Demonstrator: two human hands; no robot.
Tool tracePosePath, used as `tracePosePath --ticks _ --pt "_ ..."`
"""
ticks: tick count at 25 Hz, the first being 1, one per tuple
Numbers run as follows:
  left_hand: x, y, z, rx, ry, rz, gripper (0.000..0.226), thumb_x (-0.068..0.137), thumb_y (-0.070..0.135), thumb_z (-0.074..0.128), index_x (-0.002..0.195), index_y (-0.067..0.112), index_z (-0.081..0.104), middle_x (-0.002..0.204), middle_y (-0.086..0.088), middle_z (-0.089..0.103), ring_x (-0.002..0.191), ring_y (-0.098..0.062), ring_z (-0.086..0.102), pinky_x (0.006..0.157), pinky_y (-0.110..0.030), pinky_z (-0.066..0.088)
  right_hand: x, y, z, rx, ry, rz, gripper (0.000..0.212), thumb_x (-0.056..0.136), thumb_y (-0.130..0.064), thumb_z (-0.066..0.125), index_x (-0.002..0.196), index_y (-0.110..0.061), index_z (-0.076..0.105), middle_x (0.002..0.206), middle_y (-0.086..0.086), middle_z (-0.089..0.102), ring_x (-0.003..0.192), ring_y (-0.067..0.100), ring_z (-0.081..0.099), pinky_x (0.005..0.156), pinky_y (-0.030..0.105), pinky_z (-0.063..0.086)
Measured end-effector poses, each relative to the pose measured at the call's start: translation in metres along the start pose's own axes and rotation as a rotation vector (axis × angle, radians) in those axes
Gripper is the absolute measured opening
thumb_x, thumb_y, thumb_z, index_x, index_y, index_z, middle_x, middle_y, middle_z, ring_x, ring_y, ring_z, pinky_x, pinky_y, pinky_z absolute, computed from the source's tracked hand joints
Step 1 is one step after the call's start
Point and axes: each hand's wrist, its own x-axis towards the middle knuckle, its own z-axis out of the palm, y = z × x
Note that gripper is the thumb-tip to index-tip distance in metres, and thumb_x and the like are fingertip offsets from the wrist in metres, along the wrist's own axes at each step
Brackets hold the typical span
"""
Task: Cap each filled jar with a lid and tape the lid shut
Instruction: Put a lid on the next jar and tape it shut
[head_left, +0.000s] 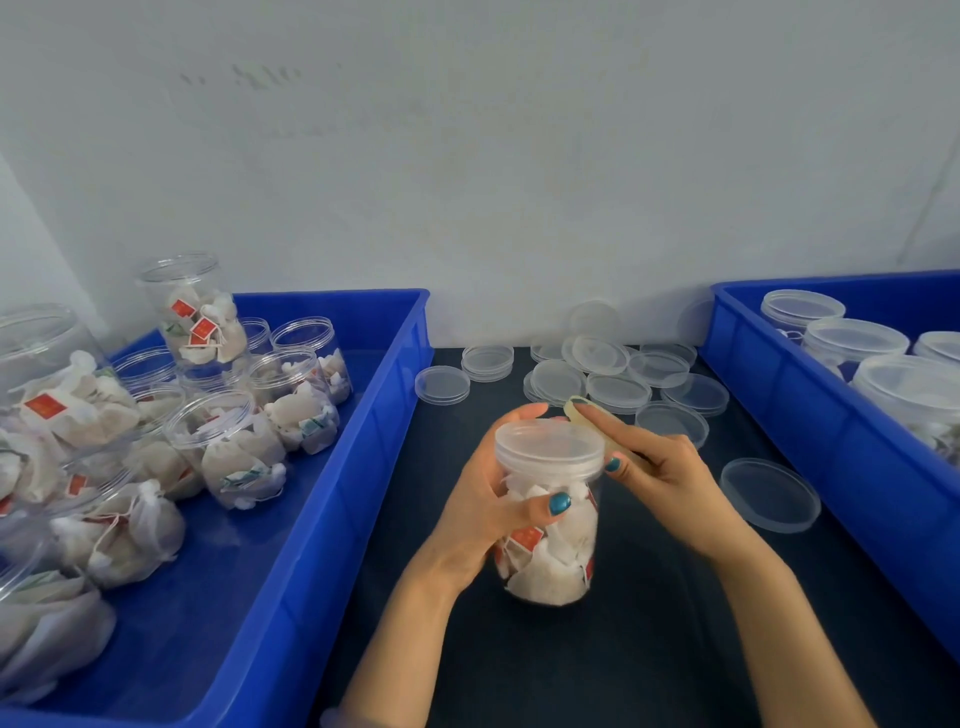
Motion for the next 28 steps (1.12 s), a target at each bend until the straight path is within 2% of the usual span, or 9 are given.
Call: tracePosePath --ticks 4,6,9,12,15,18,20,23,28 --pt "0.001 0.002 -0.002 0.171 -0.1 -0.057 0.115 0.055 0.053 0.091 0.151 0.045 0.028 0.149 0.012 0.039 0.138 -0.006 0.042 0.113 -0.034 0.041 -0.002 0.001 -0.003 0.216 -0.067 0.071 0.053 0.089 -0.032 0.058 0.14 -0.021 0.052 0.143 -0.018 0.053 0.132 0.005 0.051 0.102 0.028 0.05" --pt "0.003 0.004 -0.002 0.348 -0.046 -0.091 0.122 0.055 0.039 0.095 0.151 0.05 0.021 0.143 0.019 0.033 0.136 0.002 0.036 0.115 -0.034 0.036 -0.001 0.002 -0.002 0.212 -0.05 0.084 0.055 0.089 -0.032 0.059 0.142 -0.02 0.051 0.142 -0.021 0.052 0.133 0.001 0.048 0.108 0.031 0.046" --pt "0.004 0.013 -0.006 0.495 0.029 -0.051 0.125 0.06 0.032 0.094 0.152 0.052 0.012 0.137 0.032 0.04 0.127 0.013 0.039 0.105 -0.02 0.036 0.0 0.004 -0.001 0.183 0.0 0.102 0.057 0.088 -0.037 0.06 0.142 -0.024 0.051 0.143 -0.012 0.054 0.137 0.006 0.045 0.114 0.038 0.041" --pt "0.008 0.033 0.002 0.843 0.01 -0.027 0.105 0.061 0.061 0.07 0.148 0.052 0.012 0.145 0.025 0.032 0.129 -0.002 0.044 0.097 -0.028 0.042 0.001 0.007 0.005 0.057 0.05 0.105 0.058 0.085 -0.045 0.06 0.14 -0.034 0.049 0.135 0.018 0.059 0.135 0.036 0.046 0.112 0.046 0.04" --pt "0.016 0.043 0.023 1.276 0.152 -0.061 0.094 0.062 0.088 0.05 0.138 0.036 0.032 0.135 0.009 0.042 0.121 -0.015 0.047 0.079 -0.035 0.041 0.0 0.012 0.008 -0.049 0.018 0.13 0.054 0.09 -0.047 0.058 0.142 -0.042 0.045 0.128 0.006 0.066 0.123 0.038 0.053 0.107 0.044 0.042" --pt "0.026 0.043 0.03 1.275 0.169 -0.034 0.084 0.068 0.087 0.053 0.129 0.031 0.041 0.126 0.007 0.048 0.117 -0.016 0.048 0.077 -0.035 0.042 -0.001 0.014 0.005 -0.226 0.036 0.109 0.055 0.099 -0.022 0.05 0.136 -0.061 0.036 0.1 -0.009 0.071 0.097 0.007 0.043 0.096 0.021 0.031" --pt "0.027 0.04 0.025 1.219 0.151 -0.011 0.078 0.073 0.081 0.055 0.133 0.032 0.042 0.128 0.008 0.048 0.119 -0.015 0.047 0.082 -0.035 0.044 -0.002 0.007 0.004 -0.306 0.107 0.077 0.062 0.096 -0.015 0.038 0.133 -0.065 0.037 0.082 -0.018 0.065 0.089 -0.004 0.038 0.086 0.021 0.025" --pt "0.028 0.034 0.02 1.177 0.169 0.041 0.073 0.079 0.072 0.058 0.139 0.034 0.042 0.132 0.009 0.048 0.121 -0.014 0.046 0.088 -0.032 0.044 -0.001 -0.002 0.013 -0.481 0.225 -0.025 0.057 0.09 -0.021 0.033 0.135 -0.053 0.047 0.075 -0.015 0.059 0.082 0.005 0.048 0.081 0.035 0.024" --pt "0.026 0.03 0.022 1.123 0.236 0.114 0.064 0.079 0.059 0.063 0.136 0.03 0.051 0.127 0.009 0.053 0.116 -0.014 0.05 0.087 -0.03 0.045 0.003 -0.001 0.024 -0.623 0.338 0.029 0.045 0.097 -0.029 0.035 0.131 -0.05 0.056 0.067 -0.011 0.054 0.075 0.012 0.05 0.076 0.035 0.018"
